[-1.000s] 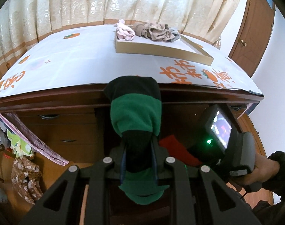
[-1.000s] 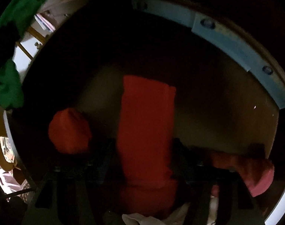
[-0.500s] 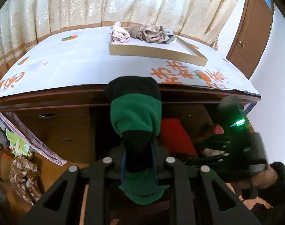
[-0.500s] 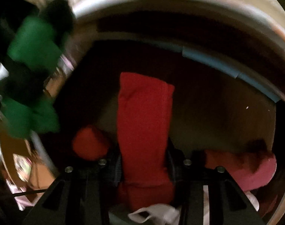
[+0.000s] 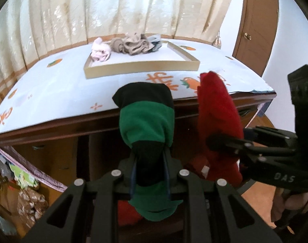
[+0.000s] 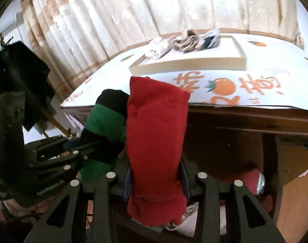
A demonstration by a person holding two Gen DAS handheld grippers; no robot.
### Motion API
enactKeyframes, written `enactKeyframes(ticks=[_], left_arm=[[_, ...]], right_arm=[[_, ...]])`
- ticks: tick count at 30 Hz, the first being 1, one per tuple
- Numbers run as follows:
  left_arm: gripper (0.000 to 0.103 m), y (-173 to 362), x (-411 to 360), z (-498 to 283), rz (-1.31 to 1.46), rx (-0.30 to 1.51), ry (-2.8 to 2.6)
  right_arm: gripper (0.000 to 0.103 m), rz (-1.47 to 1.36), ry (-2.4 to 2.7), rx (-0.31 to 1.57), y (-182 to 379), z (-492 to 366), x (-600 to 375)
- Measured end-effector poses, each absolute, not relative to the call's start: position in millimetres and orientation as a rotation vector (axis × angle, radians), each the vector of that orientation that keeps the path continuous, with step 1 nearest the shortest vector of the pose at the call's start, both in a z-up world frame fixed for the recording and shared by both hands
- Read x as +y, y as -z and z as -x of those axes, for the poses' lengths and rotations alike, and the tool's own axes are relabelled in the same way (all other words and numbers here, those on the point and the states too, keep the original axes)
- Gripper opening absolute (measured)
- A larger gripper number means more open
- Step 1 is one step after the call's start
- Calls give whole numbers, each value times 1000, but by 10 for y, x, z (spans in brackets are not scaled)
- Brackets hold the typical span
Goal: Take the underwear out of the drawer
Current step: 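Lift the green-and-black sock and red sock out of the drawer toward the tray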
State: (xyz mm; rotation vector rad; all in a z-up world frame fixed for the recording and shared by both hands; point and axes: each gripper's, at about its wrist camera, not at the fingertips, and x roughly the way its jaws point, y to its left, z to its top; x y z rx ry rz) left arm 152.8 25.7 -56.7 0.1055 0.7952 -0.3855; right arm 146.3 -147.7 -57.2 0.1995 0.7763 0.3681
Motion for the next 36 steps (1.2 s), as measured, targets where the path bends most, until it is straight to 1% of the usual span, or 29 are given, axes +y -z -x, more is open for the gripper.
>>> enactKeyframes(ticks=[7, 27, 36], left_arm=[[20, 445, 176, -1415, -100, 764, 410], [20, 175, 125, -1119, -77, 698, 476], [20, 217, 157, -1137, -56, 718, 500]], right_arm=[[42, -233, -336, 739, 503, -1213, -1732], [42, -254, -269, 652, 270, -812, -1944], [42, -275, -244, 660, 253, -756, -2046]])
